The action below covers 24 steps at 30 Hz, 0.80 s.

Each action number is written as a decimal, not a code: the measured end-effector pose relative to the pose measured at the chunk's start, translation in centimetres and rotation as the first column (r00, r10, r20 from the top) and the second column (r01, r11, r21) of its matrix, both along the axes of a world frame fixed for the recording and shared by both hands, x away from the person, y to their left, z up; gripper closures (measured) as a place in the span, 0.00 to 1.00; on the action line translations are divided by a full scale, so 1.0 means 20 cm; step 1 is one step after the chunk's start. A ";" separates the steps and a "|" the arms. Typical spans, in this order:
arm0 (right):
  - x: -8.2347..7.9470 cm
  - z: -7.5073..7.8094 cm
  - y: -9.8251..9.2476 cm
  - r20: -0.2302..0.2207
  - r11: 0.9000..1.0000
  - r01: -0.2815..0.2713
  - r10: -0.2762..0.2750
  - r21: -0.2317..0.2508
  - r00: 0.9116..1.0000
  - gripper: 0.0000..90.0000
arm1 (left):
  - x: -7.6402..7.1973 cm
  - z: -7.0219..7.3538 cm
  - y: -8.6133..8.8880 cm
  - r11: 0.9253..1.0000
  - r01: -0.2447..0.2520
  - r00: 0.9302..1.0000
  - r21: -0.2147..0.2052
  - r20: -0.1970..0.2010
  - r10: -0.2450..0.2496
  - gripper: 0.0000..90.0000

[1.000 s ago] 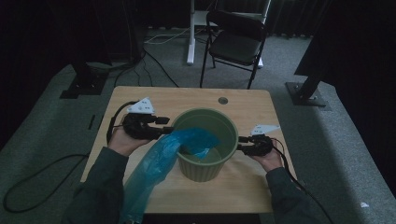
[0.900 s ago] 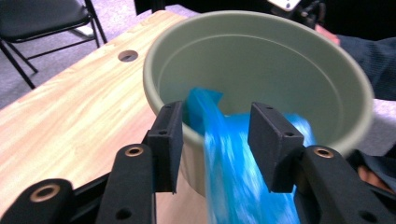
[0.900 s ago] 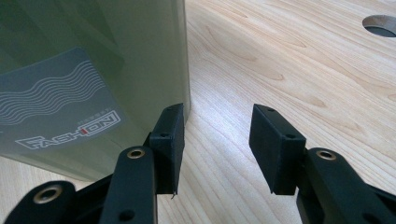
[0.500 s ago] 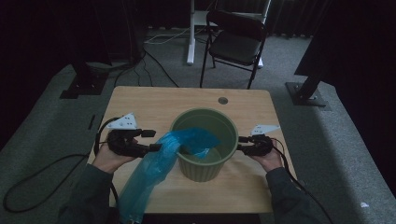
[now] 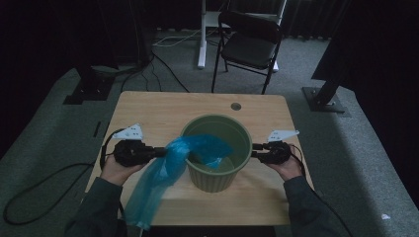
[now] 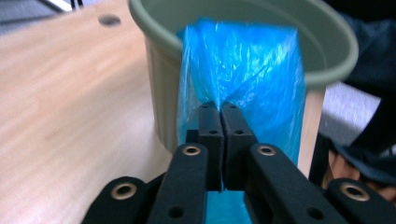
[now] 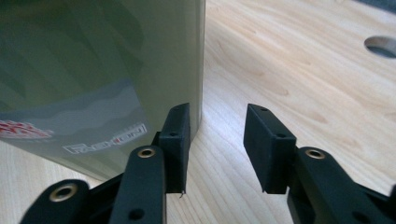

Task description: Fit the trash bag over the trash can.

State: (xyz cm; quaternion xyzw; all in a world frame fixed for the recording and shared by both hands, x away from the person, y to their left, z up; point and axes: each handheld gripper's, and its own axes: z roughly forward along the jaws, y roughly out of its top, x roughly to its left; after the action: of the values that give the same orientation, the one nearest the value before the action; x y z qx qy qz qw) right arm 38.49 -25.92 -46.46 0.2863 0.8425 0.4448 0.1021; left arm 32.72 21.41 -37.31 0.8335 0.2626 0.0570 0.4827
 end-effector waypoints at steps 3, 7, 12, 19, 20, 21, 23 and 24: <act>0.00 0.03 -0.01 0.007 1.000 -0.002 0.002 0.011 1.000 0.71 | 0.03 0.04 -0.01 1.000 -0.008 1.000 -0.015 0.020 0.009 0.99; 0.00 0.07 -0.04 0.015 1.000 0.005 -0.005 0.018 1.000 0.75 | 0.06 0.08 -0.05 1.000 -0.003 0.999 -0.019 0.043 0.004 0.99; -0.02 0.15 -0.09 0.036 0.999 0.012 -0.014 0.046 0.999 0.77 | 0.11 0.11 -0.11 1.000 -0.001 0.998 -0.015 0.057 0.002 0.99; -0.04 0.30 -0.12 0.092 0.999 0.010 -0.014 0.048 0.996 0.73 | 0.17 0.16 -0.18 1.000 -0.010 0.996 -0.026 0.085 0.012 0.99; -0.05 0.32 -0.12 0.100 0.999 0.008 -0.013 0.049 0.995 0.73 | 0.18 0.17 -0.20 1.000 -0.009 0.996 -0.022 0.090 0.011 0.99; -0.05 0.35 -0.12 0.110 0.999 0.004 -0.009 0.051 0.994 0.73 | 0.19 0.18 -0.21 1.000 -0.008 0.995 -0.022 0.095 0.010 0.99; -0.06 0.39 -0.11 0.124 0.998 -0.007 0.000 0.055 0.992 0.74 | 0.20 0.19 -0.23 1.000 -0.006 0.995 -0.016 0.104 0.007 0.99; -0.06 0.39 -0.11 0.124 0.998 -0.007 0.000 0.055 0.992 0.74 | 0.20 0.19 -0.23 1.000 -0.006 0.995 -0.016 0.104 0.007 0.99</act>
State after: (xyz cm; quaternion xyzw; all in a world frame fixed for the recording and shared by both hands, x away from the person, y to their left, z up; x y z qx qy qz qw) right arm 37.38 -28.20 -38.61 0.2594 0.8223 0.4852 0.1453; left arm 36.64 16.77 -33.46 0.8248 0.2403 0.1000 0.5020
